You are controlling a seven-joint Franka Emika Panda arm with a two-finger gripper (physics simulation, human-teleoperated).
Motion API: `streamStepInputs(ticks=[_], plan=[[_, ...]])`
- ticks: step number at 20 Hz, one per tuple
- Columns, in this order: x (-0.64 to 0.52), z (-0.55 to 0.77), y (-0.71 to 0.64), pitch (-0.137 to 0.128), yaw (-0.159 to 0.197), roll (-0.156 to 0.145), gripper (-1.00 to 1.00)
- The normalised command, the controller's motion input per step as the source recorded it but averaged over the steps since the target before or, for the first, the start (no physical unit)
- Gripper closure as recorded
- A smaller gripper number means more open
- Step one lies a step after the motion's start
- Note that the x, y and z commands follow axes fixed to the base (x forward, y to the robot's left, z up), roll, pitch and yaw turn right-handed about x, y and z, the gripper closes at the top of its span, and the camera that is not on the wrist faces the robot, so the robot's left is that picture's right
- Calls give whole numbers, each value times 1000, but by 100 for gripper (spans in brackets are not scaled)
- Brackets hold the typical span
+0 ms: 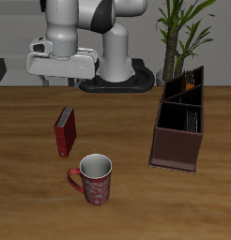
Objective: Place the orange book into the left desk caddy's left compartment and place the striped book into the left desk caddy's right compartment and place the red book into the left desk caddy's right compartment
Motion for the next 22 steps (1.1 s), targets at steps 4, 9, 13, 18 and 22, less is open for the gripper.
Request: streamStepInputs(ticks=[4, 9, 13, 18, 22], plan=[[73, -71, 43, -17, 12, 35, -100], [51, -78, 6, -32, 21, 38, -100], [85, -115, -127, -45, -10, 0, -100], [68, -147, -77, -26, -37, -34, -100], [97, -137, 80, 7, -24, 9, -100]])
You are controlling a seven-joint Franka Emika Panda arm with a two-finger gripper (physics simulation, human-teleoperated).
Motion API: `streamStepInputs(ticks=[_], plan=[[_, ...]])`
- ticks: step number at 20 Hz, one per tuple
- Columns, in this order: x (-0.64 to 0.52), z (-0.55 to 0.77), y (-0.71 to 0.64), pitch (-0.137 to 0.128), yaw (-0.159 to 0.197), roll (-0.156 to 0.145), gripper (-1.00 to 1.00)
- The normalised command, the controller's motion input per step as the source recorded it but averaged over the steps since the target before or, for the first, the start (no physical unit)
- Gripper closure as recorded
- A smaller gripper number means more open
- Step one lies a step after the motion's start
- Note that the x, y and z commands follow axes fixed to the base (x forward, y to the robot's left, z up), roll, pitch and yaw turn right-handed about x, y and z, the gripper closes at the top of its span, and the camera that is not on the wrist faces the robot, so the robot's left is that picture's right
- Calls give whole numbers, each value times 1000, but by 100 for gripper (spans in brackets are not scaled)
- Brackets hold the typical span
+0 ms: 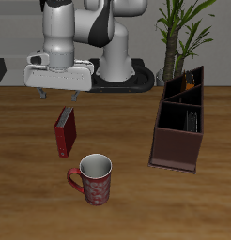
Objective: Place the orange book into the left desk caddy's left compartment and place the striped book into the left desk caddy's right compartment and place the red book into the left desk caddy's right compartment
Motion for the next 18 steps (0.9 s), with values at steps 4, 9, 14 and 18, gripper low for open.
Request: streamStepInputs(ticks=[4, 9, 14, 18], plan=[[125, -169, 85, -1, -51, -12, -100], [122, -123, 68, -6, -66, -10, -100], [60, -133, 16, 8, -14, -4, -100], [37, -112, -33, 12, -29, -12, -100]])
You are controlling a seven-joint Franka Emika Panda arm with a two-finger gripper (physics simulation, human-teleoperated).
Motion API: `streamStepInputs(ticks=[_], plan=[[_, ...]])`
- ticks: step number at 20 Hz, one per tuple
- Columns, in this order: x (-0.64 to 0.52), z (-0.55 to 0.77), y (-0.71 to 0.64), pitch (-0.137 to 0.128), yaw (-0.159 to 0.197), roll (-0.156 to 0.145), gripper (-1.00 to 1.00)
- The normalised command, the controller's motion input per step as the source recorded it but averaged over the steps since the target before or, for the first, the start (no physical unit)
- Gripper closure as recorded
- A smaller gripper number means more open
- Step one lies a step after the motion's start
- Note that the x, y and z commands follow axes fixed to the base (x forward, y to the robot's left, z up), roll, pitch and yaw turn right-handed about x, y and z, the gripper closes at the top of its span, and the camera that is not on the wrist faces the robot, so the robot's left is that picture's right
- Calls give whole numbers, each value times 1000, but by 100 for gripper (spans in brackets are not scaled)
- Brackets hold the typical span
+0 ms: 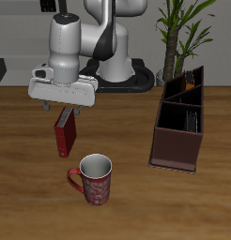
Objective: Place the orange book into the left desk caddy's left compartment and place the striped book into the left desk caddy's right compartment and place the red book into the left desk caddy's right compartment
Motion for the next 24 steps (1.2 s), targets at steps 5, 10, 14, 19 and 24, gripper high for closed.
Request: streamStepInputs(ticks=[5, 10, 14, 19, 24], plan=[[23, -257, -12, 31, -43, -11, -100], [56, -172, -11, 33, -7, -4, -100], [22, -173, -91, 27, -21, -34, 100], [-6, -104, 3, 13, -8, -2, 100], [-32, -8, -36, -3, -11, -10, 100]])
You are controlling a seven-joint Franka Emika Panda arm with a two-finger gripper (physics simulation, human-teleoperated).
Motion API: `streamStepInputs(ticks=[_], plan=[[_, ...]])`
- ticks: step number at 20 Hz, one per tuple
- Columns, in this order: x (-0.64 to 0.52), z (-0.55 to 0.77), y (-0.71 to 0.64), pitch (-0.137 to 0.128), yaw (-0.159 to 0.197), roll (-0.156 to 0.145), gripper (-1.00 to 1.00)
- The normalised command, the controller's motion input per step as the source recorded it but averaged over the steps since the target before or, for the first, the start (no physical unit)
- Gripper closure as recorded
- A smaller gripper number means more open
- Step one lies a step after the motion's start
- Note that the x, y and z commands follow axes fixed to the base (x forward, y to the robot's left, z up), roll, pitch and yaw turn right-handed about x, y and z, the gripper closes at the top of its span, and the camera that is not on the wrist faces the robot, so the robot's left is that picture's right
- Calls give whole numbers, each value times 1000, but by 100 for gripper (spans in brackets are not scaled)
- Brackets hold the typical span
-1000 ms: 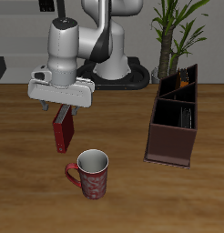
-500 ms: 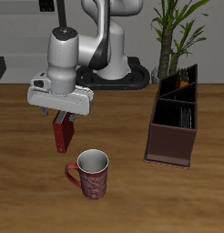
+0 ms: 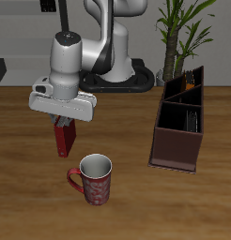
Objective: Place the orange book into the left desk caddy's left compartment and place the striped book into the left desk caddy's right compartment and place the red book into the left desk caddy's right compartment
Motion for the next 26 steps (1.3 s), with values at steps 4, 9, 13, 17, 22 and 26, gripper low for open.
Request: streamStepInputs(ticks=[4, 9, 13, 17, 22, 26], plan=[[-31, 80, 13, 3, -36, -14, 100], [-125, 414, 172, -9, 11, 0, 100], [-210, 455, 164, -14, 48, -22, 100], [-171, 369, 171, 15, -5, -116, 100], [-134, 338, 229, -30, 33, -78, 100], [-50, 294, 170, -24, -32, -49, 100]])
